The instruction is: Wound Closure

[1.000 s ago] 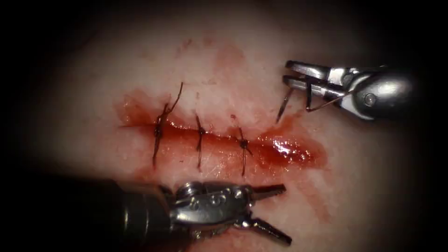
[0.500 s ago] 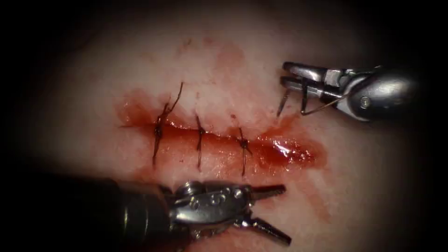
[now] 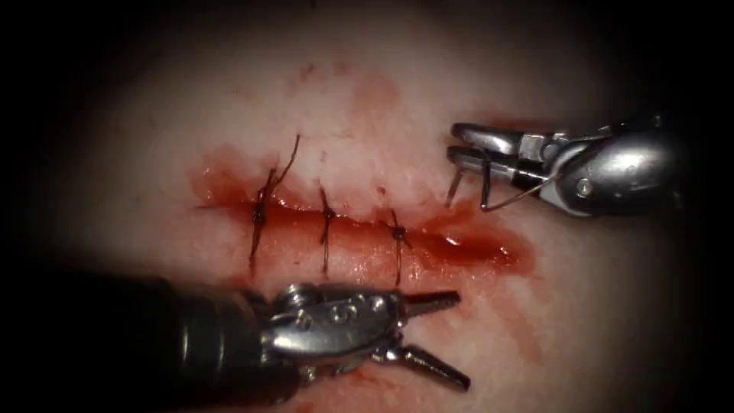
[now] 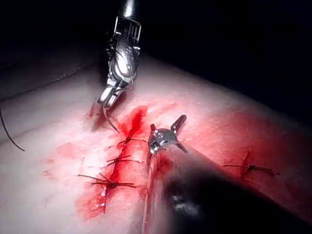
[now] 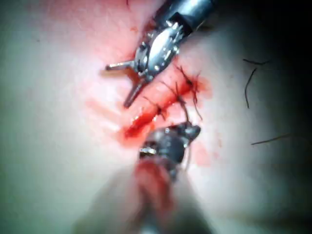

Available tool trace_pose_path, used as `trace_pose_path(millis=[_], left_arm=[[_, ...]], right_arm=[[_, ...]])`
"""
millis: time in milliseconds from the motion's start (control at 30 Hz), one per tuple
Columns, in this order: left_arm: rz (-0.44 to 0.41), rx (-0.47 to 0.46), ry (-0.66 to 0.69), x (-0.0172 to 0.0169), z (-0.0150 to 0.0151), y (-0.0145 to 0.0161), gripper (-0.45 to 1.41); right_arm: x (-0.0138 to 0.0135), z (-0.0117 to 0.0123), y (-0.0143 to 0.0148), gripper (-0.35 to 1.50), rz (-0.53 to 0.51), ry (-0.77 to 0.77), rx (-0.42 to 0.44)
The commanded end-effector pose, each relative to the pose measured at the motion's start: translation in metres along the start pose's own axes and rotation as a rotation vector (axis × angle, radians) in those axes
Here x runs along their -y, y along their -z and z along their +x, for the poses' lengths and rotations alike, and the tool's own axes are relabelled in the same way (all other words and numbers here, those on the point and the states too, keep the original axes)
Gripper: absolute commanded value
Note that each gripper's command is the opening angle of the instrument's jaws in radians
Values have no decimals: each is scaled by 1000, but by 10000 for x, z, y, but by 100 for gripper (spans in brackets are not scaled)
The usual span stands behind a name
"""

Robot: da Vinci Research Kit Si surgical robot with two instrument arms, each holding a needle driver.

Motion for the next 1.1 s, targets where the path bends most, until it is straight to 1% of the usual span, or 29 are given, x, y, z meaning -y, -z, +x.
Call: trace_pose_path(millis=[33, 200, 433, 667, 733, 967, 1067, 1100], left_arm=[[0, 1, 2, 2, -3, -7, 79], [9, -2, 2, 5, -4, -7, 79], [15, -4, -3, 8, -3, -8, 79], [16, -6, -4, 8, 2, -6, 79], [16, -7, -9, 9, 4, -6, 79], [19, -8, -8, 11, 5, -10, 78], [23, -6, -14, 17, -3, -12, 76], [29, 3, -23, 25, -13, -15, 74]], right_arm=[[6, 0, -8, -35, 4, -21, -3], [14, 0, -13, -35, 27, -61, -17], [29, -5, -16, -35, 86, -87, 1], [42, -9, -16, -35, 121, -109, 11], [40, -9, -16, -35, 116, -110, 20], [23, -4, -14, -35, 78, -132, -1], [17, -4, -14, -35, 58, -167, -15], [11, -3, -13, -35, 46, -202, -18]])
